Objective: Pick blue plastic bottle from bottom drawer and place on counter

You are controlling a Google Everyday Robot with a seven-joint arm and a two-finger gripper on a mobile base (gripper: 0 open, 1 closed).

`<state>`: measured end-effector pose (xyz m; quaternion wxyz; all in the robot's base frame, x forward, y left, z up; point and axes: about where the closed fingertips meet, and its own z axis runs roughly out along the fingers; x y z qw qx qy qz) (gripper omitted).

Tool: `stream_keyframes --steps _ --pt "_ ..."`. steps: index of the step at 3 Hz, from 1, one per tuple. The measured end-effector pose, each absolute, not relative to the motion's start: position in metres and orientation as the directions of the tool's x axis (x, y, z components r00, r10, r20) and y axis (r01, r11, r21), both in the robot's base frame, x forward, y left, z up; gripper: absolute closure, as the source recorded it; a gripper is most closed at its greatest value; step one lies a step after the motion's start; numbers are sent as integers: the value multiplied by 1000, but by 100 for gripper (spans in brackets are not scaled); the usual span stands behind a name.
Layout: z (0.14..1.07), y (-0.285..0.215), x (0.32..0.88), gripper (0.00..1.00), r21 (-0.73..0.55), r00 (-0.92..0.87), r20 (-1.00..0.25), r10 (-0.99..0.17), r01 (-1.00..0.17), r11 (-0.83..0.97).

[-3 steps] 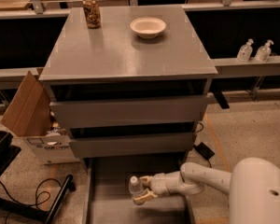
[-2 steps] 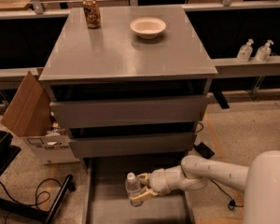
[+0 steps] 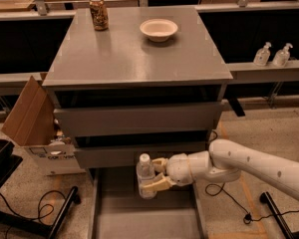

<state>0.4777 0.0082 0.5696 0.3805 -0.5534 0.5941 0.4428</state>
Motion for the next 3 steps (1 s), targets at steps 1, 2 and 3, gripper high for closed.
stream_keyframes --steps 1,2,3 --pt "648 1 496 100 67 -88 -952 -294 -994 82" --pt "711 15 514 100 47 -78 -948 -310 -993 106" --pt "711 15 514 100 47 -78 -948 -309 -993 106"
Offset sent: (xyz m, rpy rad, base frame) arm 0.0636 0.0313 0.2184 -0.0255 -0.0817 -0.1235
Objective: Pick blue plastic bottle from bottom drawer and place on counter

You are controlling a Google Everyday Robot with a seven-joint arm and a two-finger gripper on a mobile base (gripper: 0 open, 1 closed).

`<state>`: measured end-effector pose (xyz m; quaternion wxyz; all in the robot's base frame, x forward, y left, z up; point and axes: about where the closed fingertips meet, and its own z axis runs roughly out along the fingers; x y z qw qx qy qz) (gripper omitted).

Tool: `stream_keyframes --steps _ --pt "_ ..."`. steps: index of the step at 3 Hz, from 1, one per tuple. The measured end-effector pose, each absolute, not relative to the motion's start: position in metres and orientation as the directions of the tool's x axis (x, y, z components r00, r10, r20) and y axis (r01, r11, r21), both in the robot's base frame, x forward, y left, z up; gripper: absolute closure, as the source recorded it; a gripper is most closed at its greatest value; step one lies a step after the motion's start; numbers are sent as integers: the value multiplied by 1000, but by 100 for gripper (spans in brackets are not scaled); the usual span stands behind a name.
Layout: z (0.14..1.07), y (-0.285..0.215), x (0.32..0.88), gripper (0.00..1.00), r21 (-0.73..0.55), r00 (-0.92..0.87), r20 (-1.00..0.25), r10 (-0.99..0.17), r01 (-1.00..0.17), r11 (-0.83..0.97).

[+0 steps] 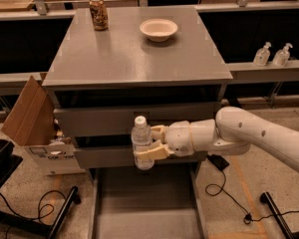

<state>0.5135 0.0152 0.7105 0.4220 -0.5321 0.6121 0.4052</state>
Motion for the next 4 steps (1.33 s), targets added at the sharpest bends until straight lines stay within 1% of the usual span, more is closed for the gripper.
stream_keyframes --steps 1,2,3,4 --pt "750 8 523 100 48 -87 -955 -285 -989 140" --pt "821 -8 551 100 45 -102 -970 -220 -968 247" --pt "896 -17 595 100 32 -95 -983 -155 -931 365" --pt "950 -29 646 100 11 -82 -987 -135 -887 461"
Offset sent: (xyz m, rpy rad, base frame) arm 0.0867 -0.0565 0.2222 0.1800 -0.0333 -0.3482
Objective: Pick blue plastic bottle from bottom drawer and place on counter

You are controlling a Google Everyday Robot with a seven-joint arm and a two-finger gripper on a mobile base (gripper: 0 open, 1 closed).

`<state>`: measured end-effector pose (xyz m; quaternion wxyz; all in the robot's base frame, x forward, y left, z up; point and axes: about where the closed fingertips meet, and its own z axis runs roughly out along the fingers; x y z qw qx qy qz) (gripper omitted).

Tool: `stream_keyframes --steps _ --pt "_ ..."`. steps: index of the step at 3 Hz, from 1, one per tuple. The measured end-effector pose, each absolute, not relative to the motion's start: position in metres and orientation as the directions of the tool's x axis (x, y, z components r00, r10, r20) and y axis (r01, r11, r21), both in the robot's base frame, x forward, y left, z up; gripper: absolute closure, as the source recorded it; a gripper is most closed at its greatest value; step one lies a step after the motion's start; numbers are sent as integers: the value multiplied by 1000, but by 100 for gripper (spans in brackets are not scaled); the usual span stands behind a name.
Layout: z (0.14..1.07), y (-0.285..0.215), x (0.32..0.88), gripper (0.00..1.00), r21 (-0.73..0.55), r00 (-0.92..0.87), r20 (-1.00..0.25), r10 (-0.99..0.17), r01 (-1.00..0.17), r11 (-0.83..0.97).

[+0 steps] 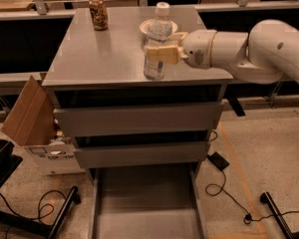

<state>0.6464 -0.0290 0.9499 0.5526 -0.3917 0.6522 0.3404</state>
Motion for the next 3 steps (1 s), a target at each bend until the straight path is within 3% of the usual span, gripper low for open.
stream_keyframes --steps 3 --pt "978 -114 733 100 -60 -129 -967 -218 -721 690"
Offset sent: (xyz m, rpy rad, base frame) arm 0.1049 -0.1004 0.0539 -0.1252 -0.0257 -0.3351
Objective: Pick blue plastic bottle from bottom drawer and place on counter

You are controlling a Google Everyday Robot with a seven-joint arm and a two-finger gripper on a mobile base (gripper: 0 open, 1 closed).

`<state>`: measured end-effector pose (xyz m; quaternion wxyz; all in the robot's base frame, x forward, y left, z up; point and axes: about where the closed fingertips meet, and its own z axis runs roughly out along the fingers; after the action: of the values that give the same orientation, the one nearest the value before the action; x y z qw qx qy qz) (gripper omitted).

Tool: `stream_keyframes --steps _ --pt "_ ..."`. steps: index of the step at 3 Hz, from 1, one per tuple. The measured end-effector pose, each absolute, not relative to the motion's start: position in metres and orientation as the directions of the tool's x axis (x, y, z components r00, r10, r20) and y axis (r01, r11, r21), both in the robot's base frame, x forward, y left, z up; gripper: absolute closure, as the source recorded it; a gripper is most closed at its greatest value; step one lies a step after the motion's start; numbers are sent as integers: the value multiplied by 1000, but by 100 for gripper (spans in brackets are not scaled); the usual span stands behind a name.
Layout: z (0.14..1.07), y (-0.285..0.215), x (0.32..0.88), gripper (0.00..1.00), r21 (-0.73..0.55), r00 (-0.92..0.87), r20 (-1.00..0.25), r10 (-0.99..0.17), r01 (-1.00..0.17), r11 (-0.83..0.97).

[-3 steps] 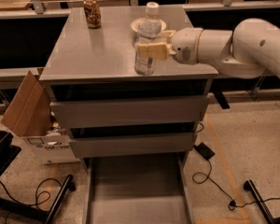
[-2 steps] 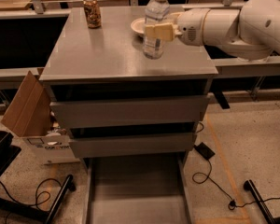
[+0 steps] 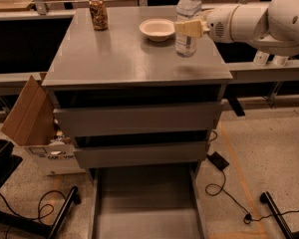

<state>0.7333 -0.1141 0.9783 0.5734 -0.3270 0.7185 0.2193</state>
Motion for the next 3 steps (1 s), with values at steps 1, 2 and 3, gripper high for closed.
stream_keyframes --steps 1,2,3 --pt "944 -145 743 100 -29 -169 -966 -195 -681 732" --pt "927 -139 748 100 -6 -191 -962 -193 -694 720" --pt "927 -139 748 100 -6 -191 -962 -193 -694 720"
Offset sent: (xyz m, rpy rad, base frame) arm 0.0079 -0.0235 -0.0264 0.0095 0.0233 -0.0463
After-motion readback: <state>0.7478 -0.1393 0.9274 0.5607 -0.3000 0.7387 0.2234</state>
